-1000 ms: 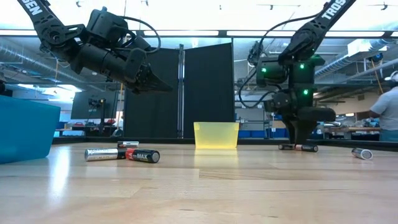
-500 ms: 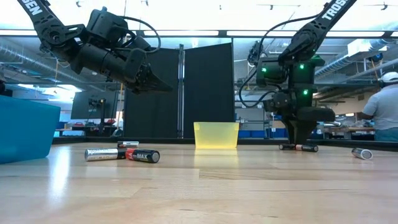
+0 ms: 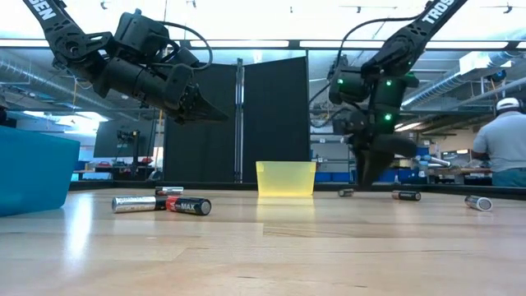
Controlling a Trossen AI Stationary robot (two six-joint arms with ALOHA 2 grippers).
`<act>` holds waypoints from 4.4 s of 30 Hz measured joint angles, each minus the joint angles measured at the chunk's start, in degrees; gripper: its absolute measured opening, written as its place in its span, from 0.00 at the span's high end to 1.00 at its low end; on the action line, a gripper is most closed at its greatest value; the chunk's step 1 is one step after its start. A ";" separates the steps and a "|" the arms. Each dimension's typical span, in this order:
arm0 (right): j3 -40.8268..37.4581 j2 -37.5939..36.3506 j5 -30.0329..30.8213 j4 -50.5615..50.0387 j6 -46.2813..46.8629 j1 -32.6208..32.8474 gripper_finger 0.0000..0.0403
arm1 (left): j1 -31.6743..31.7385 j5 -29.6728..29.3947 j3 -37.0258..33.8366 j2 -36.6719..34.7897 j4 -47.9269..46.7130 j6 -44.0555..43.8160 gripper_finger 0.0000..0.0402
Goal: Sort batteries
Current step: Put the top orange battery into the yellow bin
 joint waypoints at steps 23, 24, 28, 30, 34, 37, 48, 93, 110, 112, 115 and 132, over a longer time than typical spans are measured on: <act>6.36 0.80 -6.56 4.90 -2.72 -5.46 0.76 | -0.02 2.61 0.00 0.02 0.15 1.51 0.99; 6.70 1.35 -6.54 4.66 -2.69 -5.53 0.75 | -0.02 2.81 0.00 0.02 0.15 1.51 0.99; 10.18 6.10 -6.07 3.55 -2.45 -5.68 0.75 | -0.02 3.30 0.00 0.02 0.07 2.34 0.99; 13.00 8.63 -5.82 2.87 -1.65 -6.02 0.75 | -0.04 3.29 0.00 0.02 -0.09 2.42 0.99; 17.69 12.50 -6.06 0.68 -0.25 -7.53 0.81 | -0.04 3.28 0.02 0.02 -0.71 2.41 0.99; 19.08 14.18 -6.05 0.29 0.26 -8.25 0.91 | -0.04 3.26 0.02 0.02 -1.41 2.40 0.99; 18.87 17.38 -6.27 2.56 -0.07 -8.48 0.97 | -0.11 2.75 0.02 0.02 -2.27 2.55 0.99; 18.85 15.04 -4.70 -8.45 -17.70 -1.23 0.61 | -0.11 2.43 0.02 0.02 -2.81 2.78 0.99; 17.11 15.04 -4.98 -8.05 -20.25 -1.64 0.69 | -0.11 2.60 0.02 0.02 -2.82 2.78 0.99; 16.16 15.05 -4.41 -6.84 -20.37 -1.64 0.69 | -0.11 2.60 0.02 0.02 -2.82 2.78 0.99; 15.72 15.03 -3.93 -6.62 -19.29 -1.64 0.69 | -0.11 2.60 0.02 0.02 -2.82 2.78 0.99; 19.66 11.63 -4.63 -9.10 -7.74 2.07 0.87 | -0.11 2.60 0.02 0.02 -2.82 2.78 0.99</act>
